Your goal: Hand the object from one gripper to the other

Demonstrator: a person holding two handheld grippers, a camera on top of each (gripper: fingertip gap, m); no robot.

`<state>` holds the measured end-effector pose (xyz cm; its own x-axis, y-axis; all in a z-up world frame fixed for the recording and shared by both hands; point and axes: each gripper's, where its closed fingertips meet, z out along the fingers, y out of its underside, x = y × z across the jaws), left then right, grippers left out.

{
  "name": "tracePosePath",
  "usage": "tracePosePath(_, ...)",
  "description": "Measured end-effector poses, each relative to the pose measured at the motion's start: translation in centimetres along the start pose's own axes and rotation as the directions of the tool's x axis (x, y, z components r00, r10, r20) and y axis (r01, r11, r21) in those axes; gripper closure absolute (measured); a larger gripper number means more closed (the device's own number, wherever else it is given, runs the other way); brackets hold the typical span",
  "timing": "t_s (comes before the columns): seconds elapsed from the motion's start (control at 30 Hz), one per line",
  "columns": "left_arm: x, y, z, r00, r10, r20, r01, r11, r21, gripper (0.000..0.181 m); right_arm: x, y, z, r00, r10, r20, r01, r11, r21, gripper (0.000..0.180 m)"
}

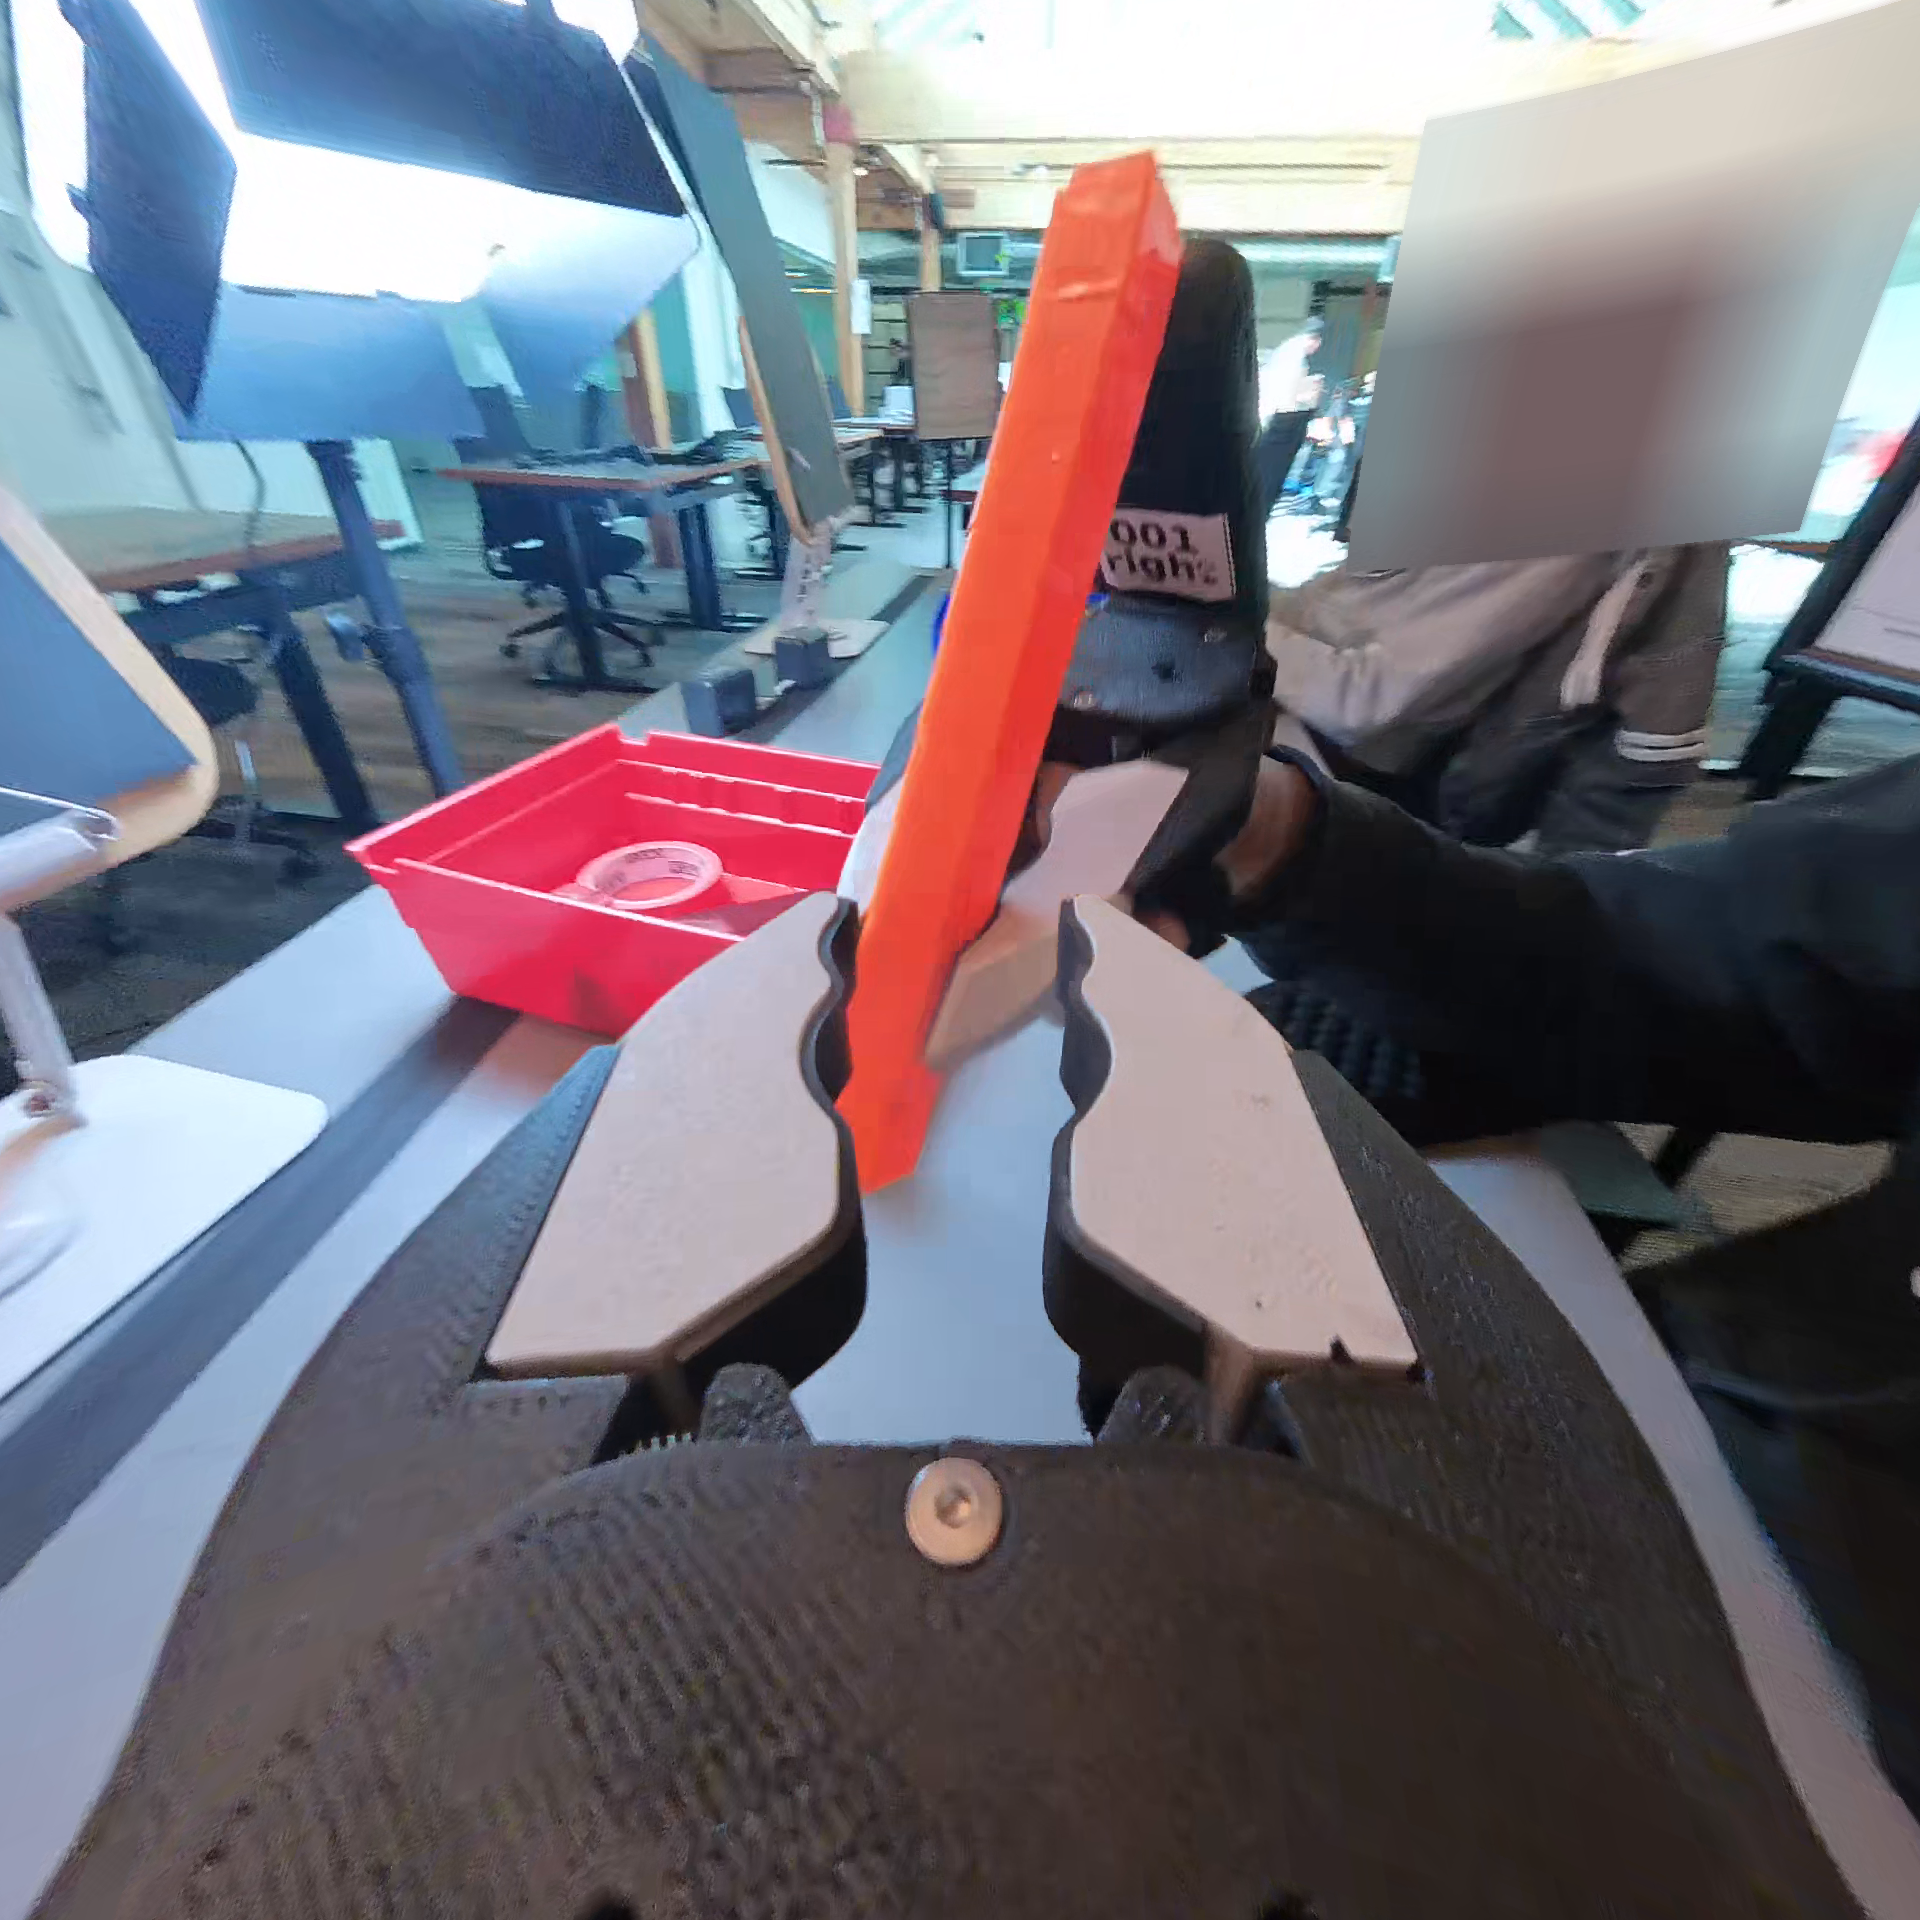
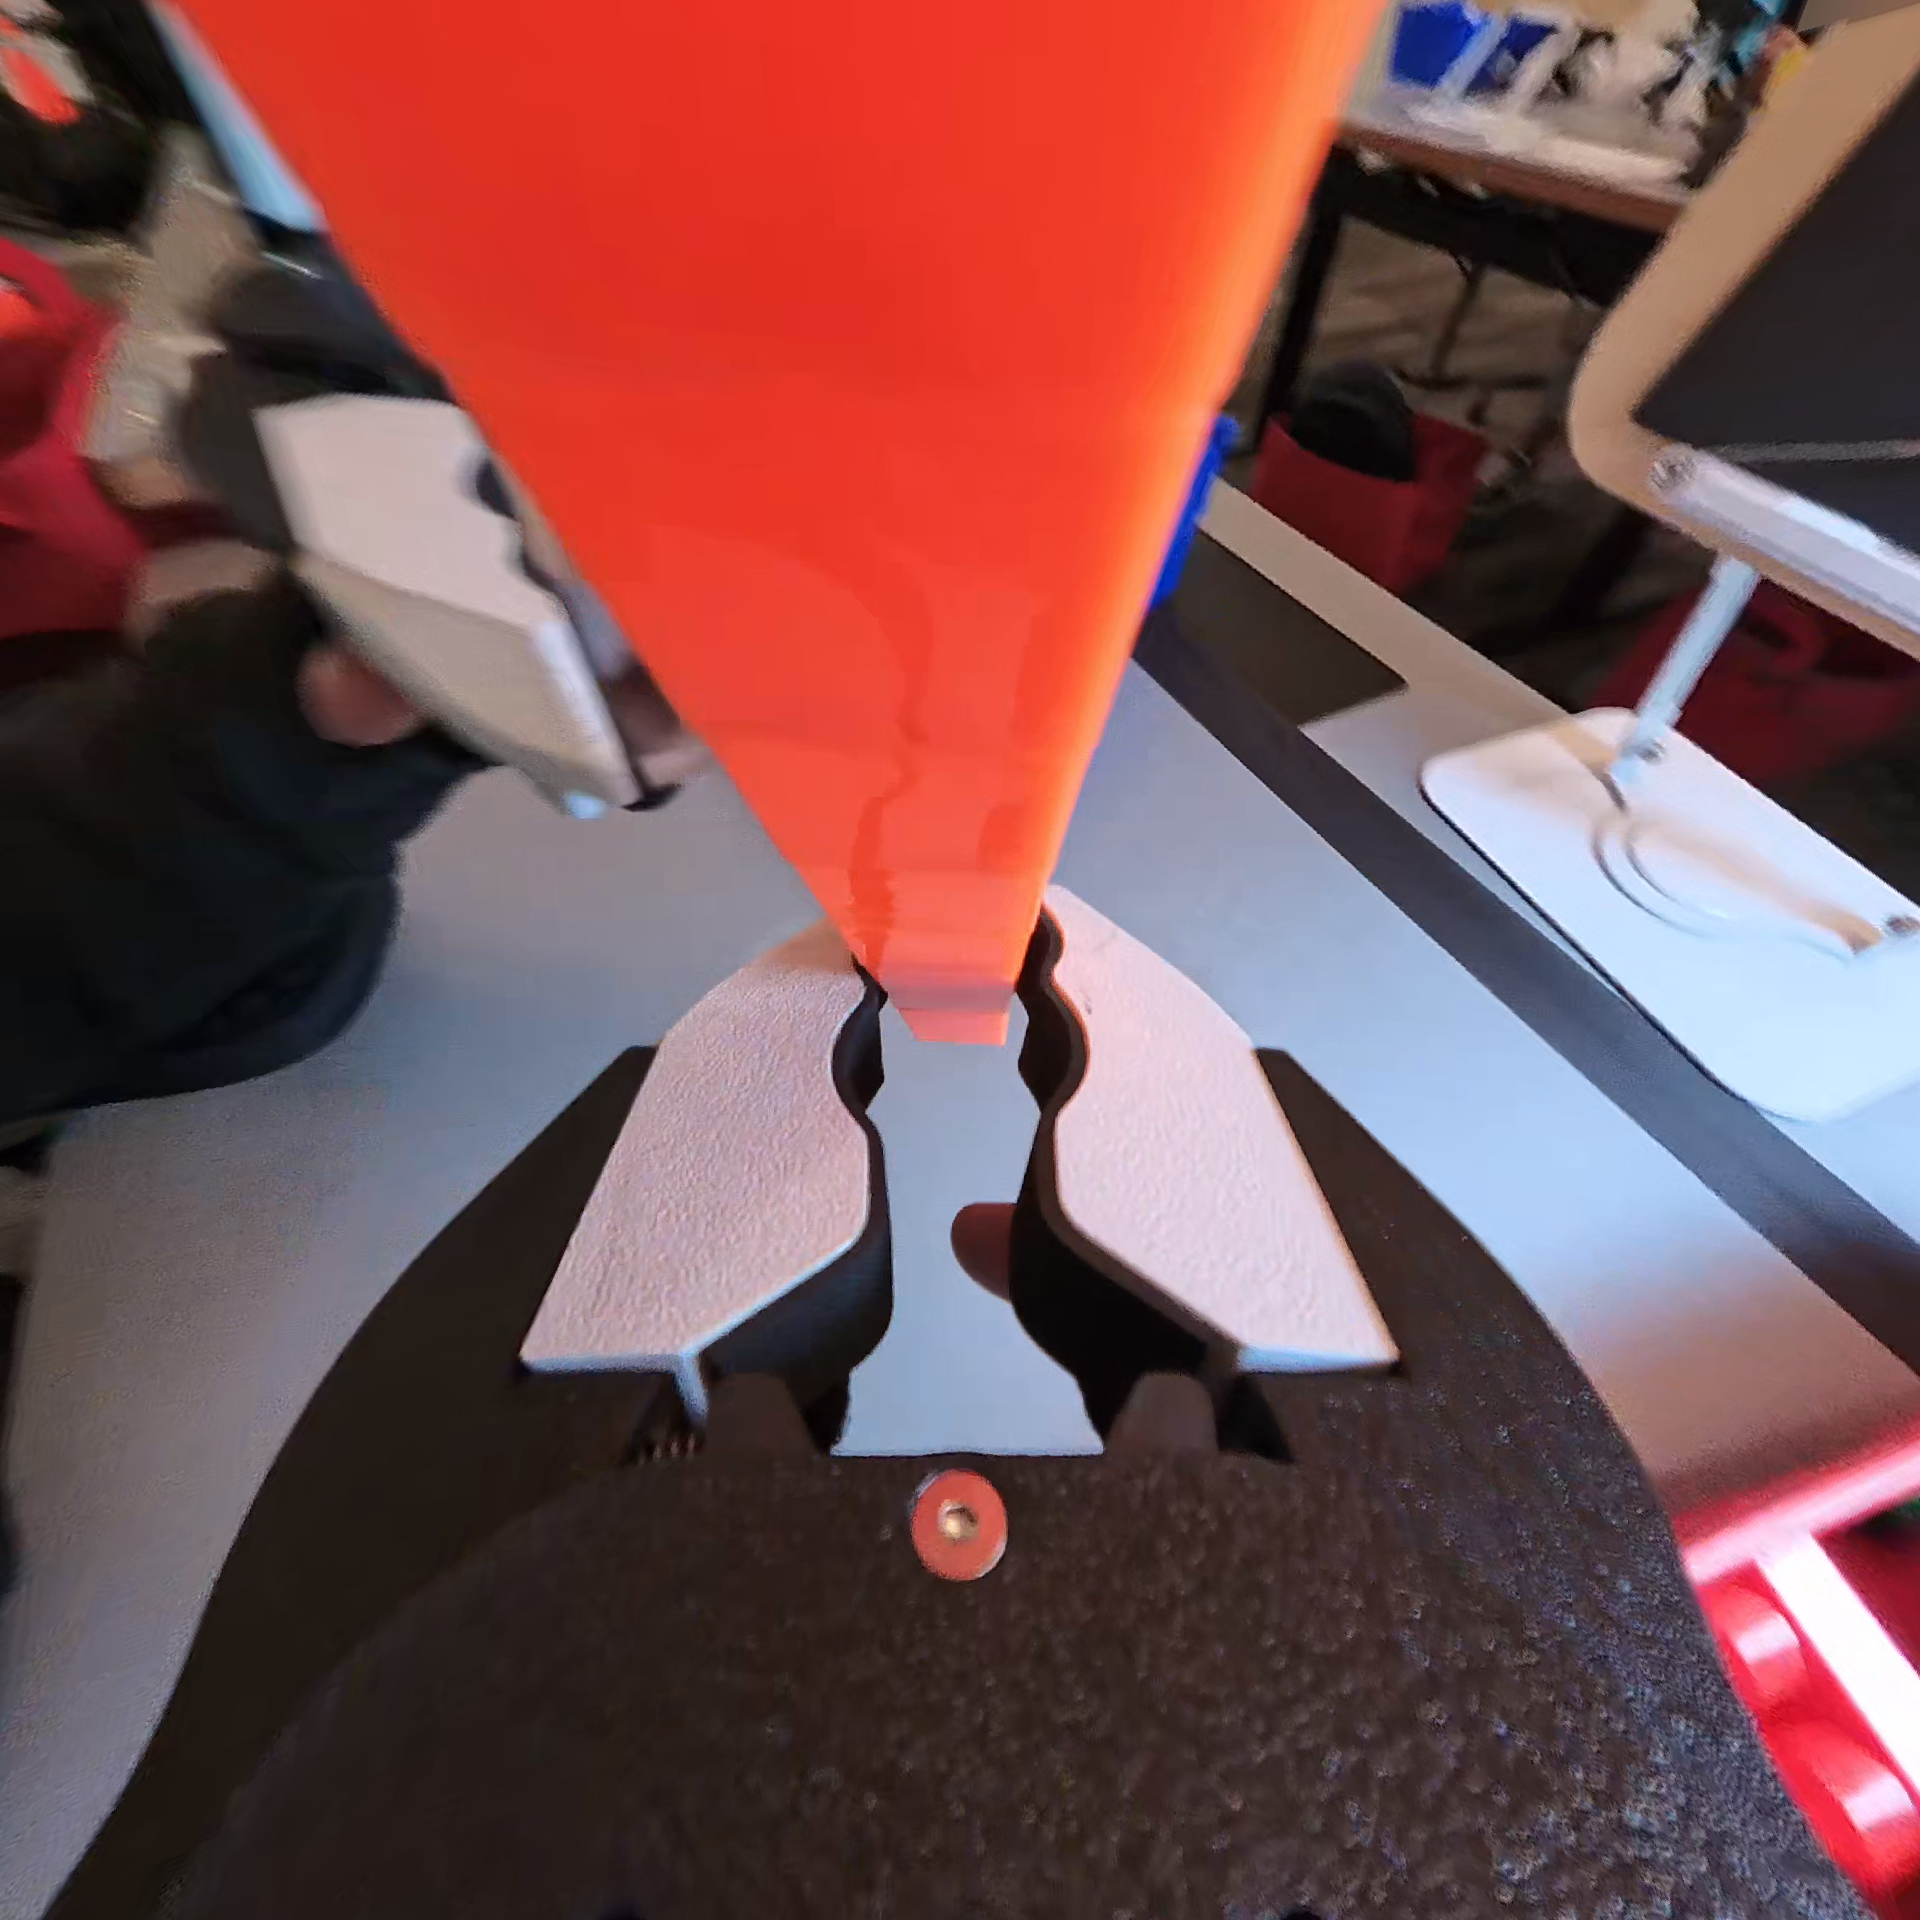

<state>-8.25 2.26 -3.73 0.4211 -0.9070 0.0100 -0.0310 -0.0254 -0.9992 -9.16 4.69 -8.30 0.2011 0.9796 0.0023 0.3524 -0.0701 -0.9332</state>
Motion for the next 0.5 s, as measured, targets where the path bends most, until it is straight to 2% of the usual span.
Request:
tracePosePath(0.13, -0.8, 1.9, 2.0, 0.979, 0.126, 0.162, -0.106, 0.986, -0.128, 0.14, 0.9, 1.6, 1.3, 0.995, 0.014, -0.094, -0.021, 0.997, -0.08, 0.157)
tracePosePath(0.23, -1.9, 3.1, 2.7, 0.964, 0.128, 0.235, -0.09, 0.982, -0.166, 0.148, 0.9, 2.1, 1.6, 0.992, 0.006, -0.122, -0.019, 0.994, -0.108, 0.157)
tracePosePath(0.4, -1.8, 3.0, 2.4, 0.97, 0.134, 0.201, -0.1, 0.981, -0.169, 0.154, 0.8, 1.8, 1.6, 0.993, -0.014, -0.116, 0.003, 0.996, -0.093, 0.157)
tracePosePath(0.5, -1.0, 1.9, 1.7, 0.987, 0.093, 0.128, -0.079, 0.99, -0.113, 0.155, -0.7, 0.6, 1.3, 0.996, -0.086, -0.026, 0.085, 0.996, -0.022, 0.154)
